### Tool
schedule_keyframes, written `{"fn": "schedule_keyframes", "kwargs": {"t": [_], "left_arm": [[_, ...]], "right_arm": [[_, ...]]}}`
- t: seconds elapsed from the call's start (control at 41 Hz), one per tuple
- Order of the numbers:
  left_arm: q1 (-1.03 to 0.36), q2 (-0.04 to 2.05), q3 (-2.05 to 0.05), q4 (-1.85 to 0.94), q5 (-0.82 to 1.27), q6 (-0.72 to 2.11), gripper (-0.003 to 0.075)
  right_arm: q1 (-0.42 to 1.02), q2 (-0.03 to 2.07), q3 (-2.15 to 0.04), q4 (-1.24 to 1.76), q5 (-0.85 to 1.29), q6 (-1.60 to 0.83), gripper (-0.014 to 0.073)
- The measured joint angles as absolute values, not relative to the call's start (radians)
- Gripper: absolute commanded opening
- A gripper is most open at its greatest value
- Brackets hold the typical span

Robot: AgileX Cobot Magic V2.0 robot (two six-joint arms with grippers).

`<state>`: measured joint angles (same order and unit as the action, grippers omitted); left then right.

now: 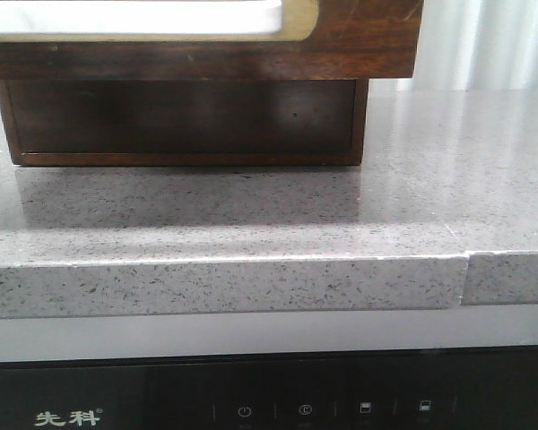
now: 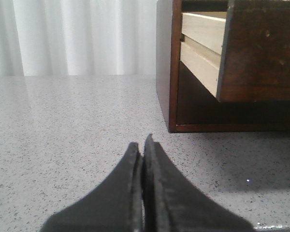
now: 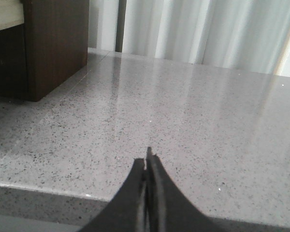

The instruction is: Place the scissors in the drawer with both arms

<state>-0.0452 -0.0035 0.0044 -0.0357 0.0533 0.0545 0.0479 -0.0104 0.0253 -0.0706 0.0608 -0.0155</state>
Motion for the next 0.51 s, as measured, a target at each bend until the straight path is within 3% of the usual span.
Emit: {"fn": "schedule_keyframes", "kwargs": {"t": [0.512], "left_arm": [[-0.045, -0.004, 0.004, -0.036, 0.053, 0.055, -0.0020]], "right_arm": [[0.024, -0.010, 0.025, 0.015, 0.036, -0.013, -0.0067]]}}
